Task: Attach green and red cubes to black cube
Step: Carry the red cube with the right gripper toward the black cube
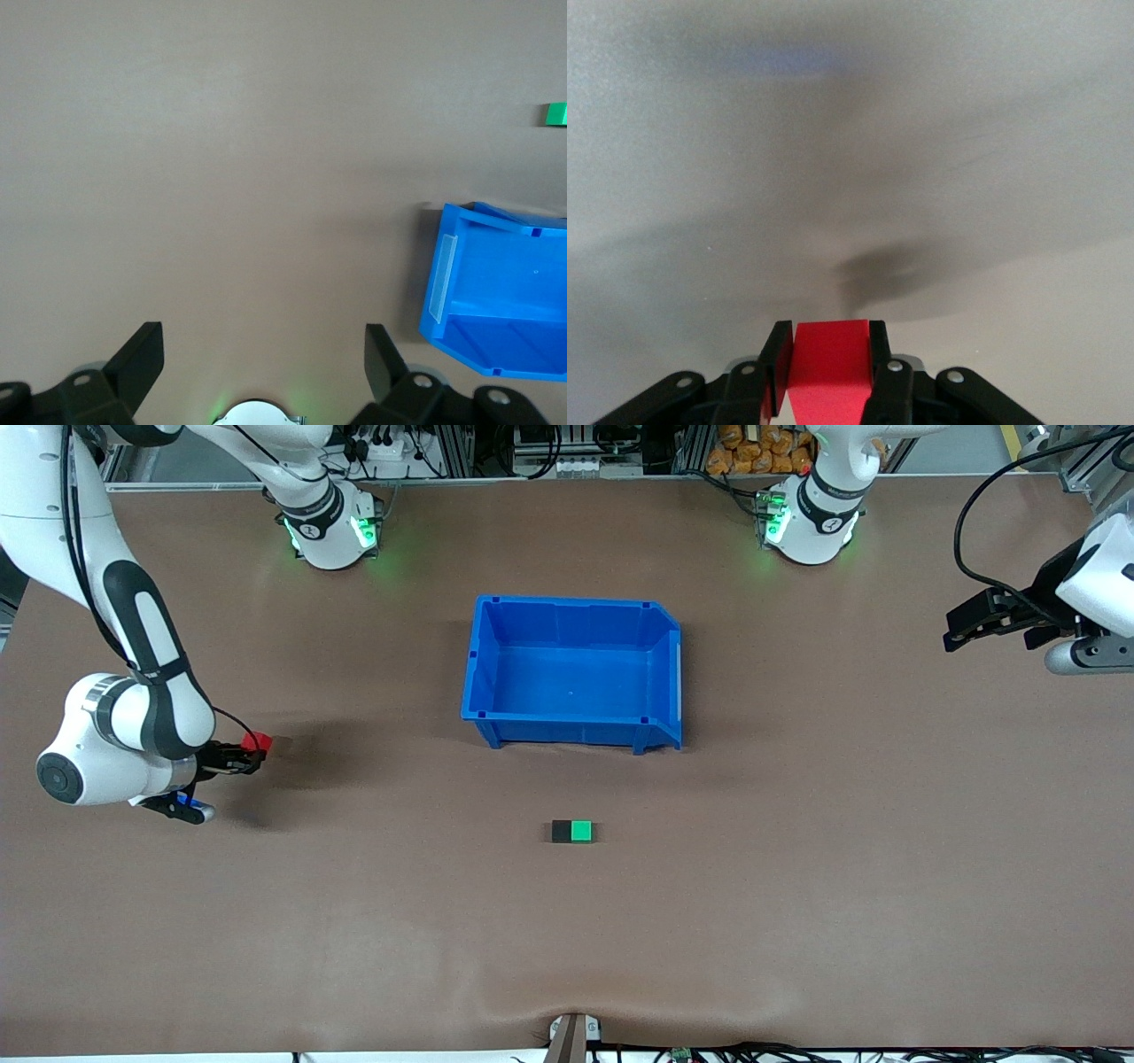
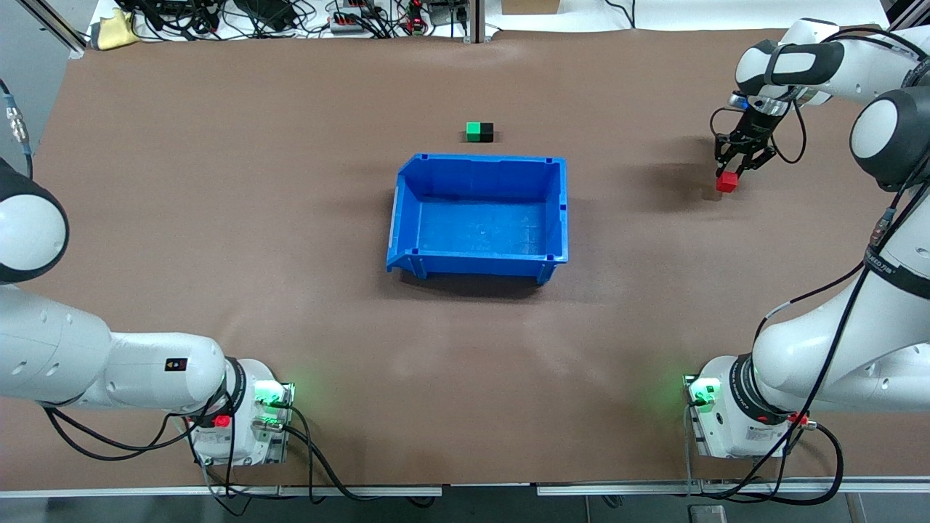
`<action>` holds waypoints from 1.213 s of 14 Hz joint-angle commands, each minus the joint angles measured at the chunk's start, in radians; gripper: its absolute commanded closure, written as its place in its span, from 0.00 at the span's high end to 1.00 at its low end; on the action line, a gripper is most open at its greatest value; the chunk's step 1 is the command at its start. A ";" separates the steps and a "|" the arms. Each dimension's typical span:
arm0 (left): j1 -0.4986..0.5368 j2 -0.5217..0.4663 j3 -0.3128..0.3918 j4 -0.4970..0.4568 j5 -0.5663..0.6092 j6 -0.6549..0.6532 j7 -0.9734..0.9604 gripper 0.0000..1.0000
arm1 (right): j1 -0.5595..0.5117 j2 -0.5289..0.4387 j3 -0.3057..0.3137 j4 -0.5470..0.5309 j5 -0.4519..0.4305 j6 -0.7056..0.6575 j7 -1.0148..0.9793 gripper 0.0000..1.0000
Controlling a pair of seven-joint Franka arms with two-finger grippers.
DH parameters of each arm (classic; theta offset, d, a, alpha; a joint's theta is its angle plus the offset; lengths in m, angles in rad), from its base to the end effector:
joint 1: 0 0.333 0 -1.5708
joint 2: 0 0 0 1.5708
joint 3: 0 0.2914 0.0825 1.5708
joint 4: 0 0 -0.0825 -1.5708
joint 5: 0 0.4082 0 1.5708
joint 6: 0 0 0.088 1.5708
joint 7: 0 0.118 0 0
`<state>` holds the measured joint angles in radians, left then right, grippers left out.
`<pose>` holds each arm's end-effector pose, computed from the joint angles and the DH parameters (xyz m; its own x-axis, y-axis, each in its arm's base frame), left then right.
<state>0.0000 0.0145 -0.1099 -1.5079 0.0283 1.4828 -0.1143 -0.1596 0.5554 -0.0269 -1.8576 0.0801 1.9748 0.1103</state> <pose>0.5707 -0.0590 0.6040 0.9993 0.0069 -0.0362 0.0057 -0.9995 -0.0310 0.5778 -0.1033 0.1435 0.8511 -0.3066 -0.4262 -0.3354 -0.9420 0.0078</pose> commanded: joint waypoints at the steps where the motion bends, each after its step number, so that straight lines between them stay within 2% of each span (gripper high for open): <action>1: 0.002 -0.002 -0.011 -0.002 0.010 0.010 0.021 1.00 | -0.005 -0.014 0.009 0.012 0.018 -0.017 0.057 0.00; 5: 0.003 -0.002 -0.017 -0.002 0.012 0.008 0.019 1.00 | -0.005 -0.012 0.012 0.018 0.021 -0.017 0.110 0.00; 12: 0.008 -0.001 -0.047 0.000 0.018 0.010 -0.001 1.00 | 0.009 -0.012 0.010 0.032 0.108 -0.017 0.129 0.00; 17: 0.006 -0.001 -0.047 0.000 0.018 0.010 -0.001 1.00 | 0.023 -0.012 0.012 0.037 0.115 -0.017 0.227 0.00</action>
<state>0.0018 0.0160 -0.1505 -1.5080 0.0314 1.4878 -0.1155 -0.1479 0.5553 -0.0174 -1.8227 0.1785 1.9721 0.3007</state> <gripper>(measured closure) 0.000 0.608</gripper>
